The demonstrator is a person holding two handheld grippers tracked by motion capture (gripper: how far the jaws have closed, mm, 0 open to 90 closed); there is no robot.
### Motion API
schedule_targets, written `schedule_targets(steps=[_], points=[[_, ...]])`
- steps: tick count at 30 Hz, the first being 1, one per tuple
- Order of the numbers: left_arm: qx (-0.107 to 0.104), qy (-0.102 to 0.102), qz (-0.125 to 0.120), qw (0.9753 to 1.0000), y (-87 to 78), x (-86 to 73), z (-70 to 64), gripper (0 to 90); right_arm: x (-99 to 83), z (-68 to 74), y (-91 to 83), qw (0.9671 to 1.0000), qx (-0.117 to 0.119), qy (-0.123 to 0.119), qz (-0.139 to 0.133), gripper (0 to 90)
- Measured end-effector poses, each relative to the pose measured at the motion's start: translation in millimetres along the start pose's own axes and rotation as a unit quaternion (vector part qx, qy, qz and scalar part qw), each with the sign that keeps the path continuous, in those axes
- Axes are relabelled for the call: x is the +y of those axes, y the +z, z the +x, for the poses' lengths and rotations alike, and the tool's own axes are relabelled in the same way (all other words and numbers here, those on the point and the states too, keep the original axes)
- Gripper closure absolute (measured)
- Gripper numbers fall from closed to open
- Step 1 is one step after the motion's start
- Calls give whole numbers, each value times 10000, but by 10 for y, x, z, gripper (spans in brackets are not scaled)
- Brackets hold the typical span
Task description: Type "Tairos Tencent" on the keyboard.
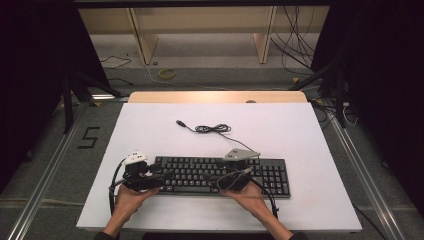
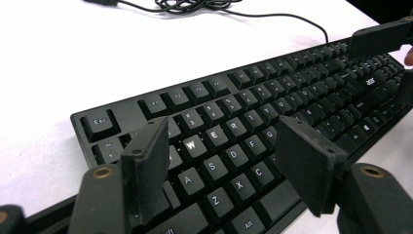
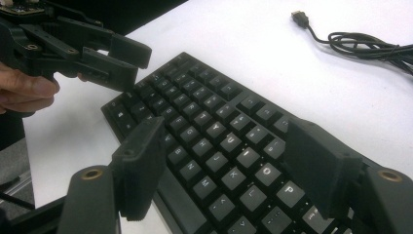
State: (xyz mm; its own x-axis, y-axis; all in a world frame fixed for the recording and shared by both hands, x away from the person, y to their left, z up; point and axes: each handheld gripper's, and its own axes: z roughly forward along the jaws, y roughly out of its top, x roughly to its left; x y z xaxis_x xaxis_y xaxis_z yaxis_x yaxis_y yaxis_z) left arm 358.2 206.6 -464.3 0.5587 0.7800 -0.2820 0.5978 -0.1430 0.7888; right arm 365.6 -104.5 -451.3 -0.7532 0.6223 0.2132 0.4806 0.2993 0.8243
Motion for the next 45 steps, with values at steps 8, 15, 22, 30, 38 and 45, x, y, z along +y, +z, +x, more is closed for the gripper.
schedule_targets(steps=[8,15,22,30,38,45], points=[[-64,3,9,10000,23,21,-25,342,-2,10,-6,10000,8,2,-5,326],[-80,-8,23,10000,46,47,-39,328,-4,16,-11,10000,24,-10,-18,326],[-80,43,32,10000,81,91,-56,338,-4,20,-14,10000,33,-7,-26,326],[-91,18,47,9999,102,100,-69,344,1,19,-6,10000,10,-15,-16,394],[-154,47,33,9999,91,94,-103,335,14,-1,106,9995,-179,-34,255,660],[-173,67,36,9998,84,74,-119,327,51,-8,245,9987,-223,-69,451,841]])
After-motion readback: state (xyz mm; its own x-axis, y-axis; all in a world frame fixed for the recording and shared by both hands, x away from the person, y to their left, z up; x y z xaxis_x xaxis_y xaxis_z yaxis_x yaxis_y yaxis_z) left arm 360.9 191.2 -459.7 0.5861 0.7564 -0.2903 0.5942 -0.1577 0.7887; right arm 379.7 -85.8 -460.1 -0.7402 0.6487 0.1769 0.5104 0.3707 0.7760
